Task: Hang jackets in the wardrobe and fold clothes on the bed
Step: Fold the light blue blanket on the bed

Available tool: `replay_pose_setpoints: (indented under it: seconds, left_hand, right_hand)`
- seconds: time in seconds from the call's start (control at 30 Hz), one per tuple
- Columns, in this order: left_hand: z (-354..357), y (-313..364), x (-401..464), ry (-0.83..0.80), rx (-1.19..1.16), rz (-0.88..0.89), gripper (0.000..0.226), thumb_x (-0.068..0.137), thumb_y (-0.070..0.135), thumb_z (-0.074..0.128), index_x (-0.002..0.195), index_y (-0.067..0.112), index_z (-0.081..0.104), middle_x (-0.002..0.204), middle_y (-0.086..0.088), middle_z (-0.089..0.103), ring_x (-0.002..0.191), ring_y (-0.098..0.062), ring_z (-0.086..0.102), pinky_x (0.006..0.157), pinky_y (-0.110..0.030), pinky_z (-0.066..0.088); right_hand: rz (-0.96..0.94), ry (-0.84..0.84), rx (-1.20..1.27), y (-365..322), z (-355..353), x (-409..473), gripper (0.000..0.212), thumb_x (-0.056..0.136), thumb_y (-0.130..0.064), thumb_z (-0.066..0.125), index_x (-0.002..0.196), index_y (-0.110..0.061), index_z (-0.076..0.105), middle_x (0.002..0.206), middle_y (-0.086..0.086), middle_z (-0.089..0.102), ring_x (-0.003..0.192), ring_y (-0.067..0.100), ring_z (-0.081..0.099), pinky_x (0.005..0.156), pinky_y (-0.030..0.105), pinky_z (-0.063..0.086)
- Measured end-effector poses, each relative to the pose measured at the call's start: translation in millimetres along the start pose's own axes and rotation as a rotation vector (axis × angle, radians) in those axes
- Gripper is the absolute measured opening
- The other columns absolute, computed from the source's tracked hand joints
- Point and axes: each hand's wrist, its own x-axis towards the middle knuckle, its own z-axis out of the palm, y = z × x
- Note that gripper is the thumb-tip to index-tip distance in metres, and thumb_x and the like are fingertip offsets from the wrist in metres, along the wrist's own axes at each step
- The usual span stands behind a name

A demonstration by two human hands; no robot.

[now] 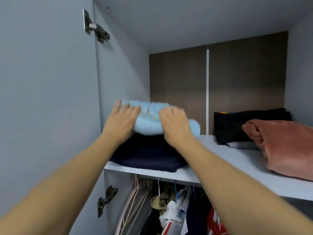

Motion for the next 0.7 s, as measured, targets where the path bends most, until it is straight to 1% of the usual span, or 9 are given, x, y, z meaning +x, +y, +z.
replay_pose_setpoints:
  seconds: [0.1,0.2,0.33,0.4,0.47,0.5,0.57,0.63,0.7]
  left_hand:
    - [50,21,-36,-0.378,-0.071,-0.006,0.074,0.087,0.018,0.049,0.154,0.016,0.016,0.141,-0.003,0.041,0.132,-0.026,0.038,0.119,-0.043,0.012]
    - [56,13,-23,-0.438,-0.285,-0.026,0.076,0.078,0.03,0.058,0.148,0.024,0.027,0.137,-0.001,0.039,0.128,-0.026,0.039,0.114,-0.039,0.022]
    - [30,-9,21,-0.868,-0.468,-0.1,0.086,0.054,0.048,0.057,0.135,0.032,0.033,0.123,0.005,0.036,0.123,-0.021,0.033,0.101,-0.037,0.034]
    - [27,-12,40,-0.824,-0.653,-0.227,0.058,0.063,0.046,0.054,0.118,0.03,0.048,0.12,0.005,0.04,0.121,-0.021,0.036,0.103,-0.039,0.033]
    - [34,-8,53,-0.542,-0.83,-0.344,0.032,0.083,0.037,0.053,0.113,0.024,0.054,0.129,-0.001,0.045,0.123,-0.022,0.039,0.105,-0.037,0.032]
    - [40,-2,54,-0.439,-0.835,-0.349,0.033,0.091,0.034,0.05,0.122,0.023,0.052,0.136,-0.004,0.045,0.126,-0.022,0.038,0.106,-0.036,0.031]
    - [56,15,47,-0.45,-0.805,-0.308,0.047,0.097,0.037,0.041,0.144,0.03,0.039,0.151,-0.001,0.038,0.138,-0.019,0.031,0.114,-0.038,0.024]
    - [75,28,38,-0.579,-0.759,-0.279,0.051,0.1,0.043,0.028,0.152,0.039,0.025,0.161,0.007,0.021,0.147,-0.011,0.013,0.121,-0.041,0.008]
    - [87,30,33,-0.612,-0.754,-0.289,0.052,0.1,0.047,0.023,0.152,0.043,0.02,0.162,0.012,0.013,0.149,-0.007,0.004,0.122,-0.041,0.001]
  right_hand:
    - [0.012,-0.299,0.146,-20,45,-25,0.052,0.077,-0.006,0.06,0.124,-0.016,0.04,0.124,0.006,0.044,0.11,0.029,0.044,0.088,0.038,0.035]
    - [-0.026,-0.399,0.285,-9,46,-11,0.052,0.076,-0.024,0.066,0.121,-0.016,0.041,0.12,0.005,0.042,0.108,0.027,0.042,0.084,0.037,0.033]
    - [0.093,-0.654,0.658,16,21,25,0.029,0.081,-0.047,0.06,0.094,-0.023,0.054,0.101,-0.005,0.052,0.095,0.017,0.049,0.072,0.032,0.039]
    - [0.193,-0.433,0.754,25,20,42,0.019,0.089,-0.042,0.051,0.091,-0.025,0.059,0.102,-0.004,0.058,0.098,0.02,0.054,0.076,0.032,0.039]
    - [0.232,-0.23,0.596,33,31,51,0.03,0.093,-0.041,0.043,0.117,-0.028,0.057,0.127,0.001,0.051,0.12,0.024,0.044,0.098,0.039,0.032]
    - [0.235,-0.262,0.528,35,40,51,0.041,0.096,-0.044,0.038,0.133,-0.03,0.048,0.144,0.004,0.04,0.134,0.025,0.033,0.108,0.043,0.023]
    - [0.2,-0.518,0.462,34,64,46,0.057,0.099,-0.049,0.029,0.153,-0.03,0.022,0.163,0.004,0.006,0.149,0.025,0.002,0.118,0.051,0.004]
    - [0.184,-0.729,0.522,29,88,36,0.06,0.102,-0.049,0.024,0.156,-0.031,0.007,0.163,0.001,-0.017,0.148,0.023,-0.021,0.118,0.056,-0.003]
    - [0.203,-0.74,0.593,27,104,28,0.06,0.102,-0.048,0.024,0.156,-0.032,0.003,0.161,-0.001,-0.023,0.146,0.021,-0.027,0.118,0.056,-0.005]
